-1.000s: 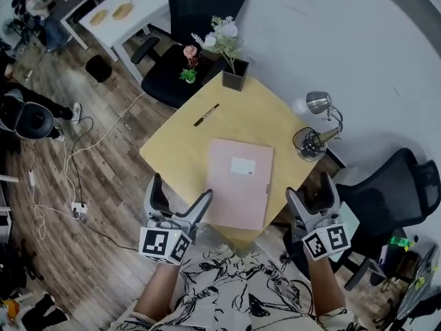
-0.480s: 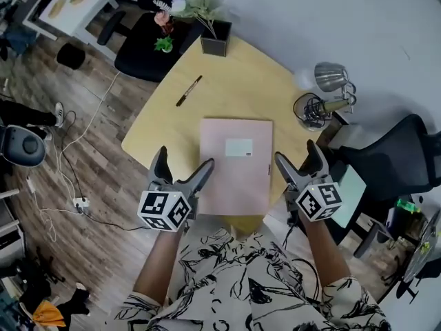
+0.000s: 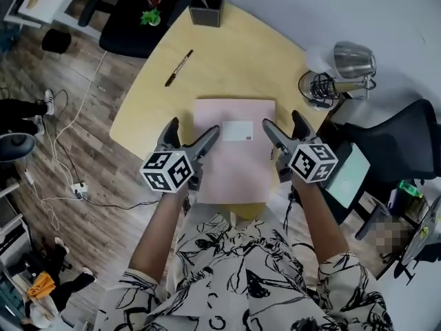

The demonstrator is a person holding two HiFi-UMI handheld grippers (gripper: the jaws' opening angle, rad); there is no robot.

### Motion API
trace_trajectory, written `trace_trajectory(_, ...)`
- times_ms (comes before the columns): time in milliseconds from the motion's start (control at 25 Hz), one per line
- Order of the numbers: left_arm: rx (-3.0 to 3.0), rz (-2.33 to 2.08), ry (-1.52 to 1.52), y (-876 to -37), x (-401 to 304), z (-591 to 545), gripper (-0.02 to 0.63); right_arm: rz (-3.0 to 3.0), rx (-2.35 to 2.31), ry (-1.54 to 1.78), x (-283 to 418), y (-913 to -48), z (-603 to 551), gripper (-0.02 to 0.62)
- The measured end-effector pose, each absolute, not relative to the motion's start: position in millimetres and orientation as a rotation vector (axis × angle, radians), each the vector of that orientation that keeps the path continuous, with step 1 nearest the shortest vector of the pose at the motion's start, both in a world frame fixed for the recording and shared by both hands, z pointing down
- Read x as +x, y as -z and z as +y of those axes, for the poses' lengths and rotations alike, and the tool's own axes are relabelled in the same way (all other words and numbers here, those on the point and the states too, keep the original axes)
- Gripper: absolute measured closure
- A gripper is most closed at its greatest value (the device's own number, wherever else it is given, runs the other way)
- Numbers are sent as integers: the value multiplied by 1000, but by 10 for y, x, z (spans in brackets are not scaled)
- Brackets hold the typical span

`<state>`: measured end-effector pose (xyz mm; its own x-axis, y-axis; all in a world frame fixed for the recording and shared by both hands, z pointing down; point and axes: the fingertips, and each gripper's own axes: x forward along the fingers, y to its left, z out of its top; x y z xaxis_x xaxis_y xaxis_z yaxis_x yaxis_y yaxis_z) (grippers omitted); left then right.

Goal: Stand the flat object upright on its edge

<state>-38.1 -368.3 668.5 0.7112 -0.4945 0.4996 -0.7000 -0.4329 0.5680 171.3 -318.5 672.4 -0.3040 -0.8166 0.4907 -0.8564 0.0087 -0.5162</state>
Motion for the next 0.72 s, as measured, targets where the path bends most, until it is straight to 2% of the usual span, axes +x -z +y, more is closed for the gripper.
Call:
trace_trajectory(280,2067,-873,-403,-7094,-274,-3780,66,-2164,1738,-1346,1565,-7132,-3275,127)
trace_trajectory(720,1974,-890,-411,-7338,-198,-3796,238,-2152,1717,-1555,1461,-7405,-3311,216)
